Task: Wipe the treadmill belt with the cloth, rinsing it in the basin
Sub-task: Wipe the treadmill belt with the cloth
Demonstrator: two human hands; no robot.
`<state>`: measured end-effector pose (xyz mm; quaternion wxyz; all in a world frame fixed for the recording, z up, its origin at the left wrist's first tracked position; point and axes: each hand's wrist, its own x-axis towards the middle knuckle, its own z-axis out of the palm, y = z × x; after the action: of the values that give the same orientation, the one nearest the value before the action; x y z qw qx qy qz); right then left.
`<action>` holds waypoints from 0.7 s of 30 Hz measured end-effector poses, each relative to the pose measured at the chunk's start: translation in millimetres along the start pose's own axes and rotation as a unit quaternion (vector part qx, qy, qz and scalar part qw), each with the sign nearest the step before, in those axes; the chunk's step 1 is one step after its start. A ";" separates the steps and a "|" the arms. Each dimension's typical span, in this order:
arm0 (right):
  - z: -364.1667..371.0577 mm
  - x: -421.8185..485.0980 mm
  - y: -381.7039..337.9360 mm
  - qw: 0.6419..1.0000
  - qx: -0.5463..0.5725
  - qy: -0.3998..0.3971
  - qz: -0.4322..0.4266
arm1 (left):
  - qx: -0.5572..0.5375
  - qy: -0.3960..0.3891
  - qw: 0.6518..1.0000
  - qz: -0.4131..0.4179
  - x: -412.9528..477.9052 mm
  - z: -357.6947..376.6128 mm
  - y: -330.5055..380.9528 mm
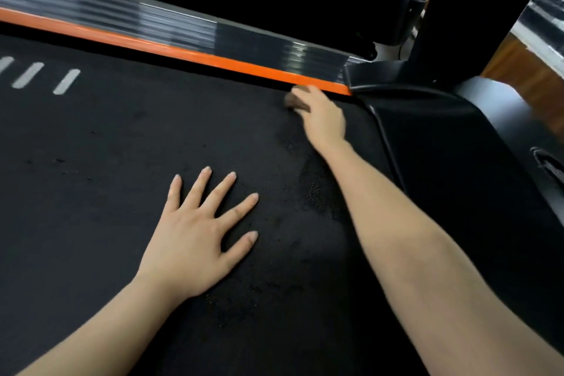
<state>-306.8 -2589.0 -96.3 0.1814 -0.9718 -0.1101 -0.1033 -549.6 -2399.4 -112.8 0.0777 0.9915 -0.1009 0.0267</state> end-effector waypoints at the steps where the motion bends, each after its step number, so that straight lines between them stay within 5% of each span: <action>1: -10.4 -0.4 21.5 0.999 -0.014 0.015 0.033 | -0.003 0.000 1.000 0.000 0.3 0.2 0.7; 4: -32.4 -7.1 64.8 0.995 -0.022 0.021 0.097 | -0.010 0.001 1.000 -0.002 2.0 0.0 2.0; 10: -45.3 -42.3 59.3 0.997 -0.003 -0.004 0.073 | -0.013 -0.004 1.000 -0.004 1.5 -1.4 2.8; 21: -78.6 -288.3 8.4 0.999 0.033 0.012 0.010 | -0.001 0.012 1.000 0.003 4.1 1.3 1.0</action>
<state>-592.4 -2677.0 -96.7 0.2161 -0.9649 -0.1016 -0.1093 -545.8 -2401.4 -113.7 0.0801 0.9907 -0.1027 0.0391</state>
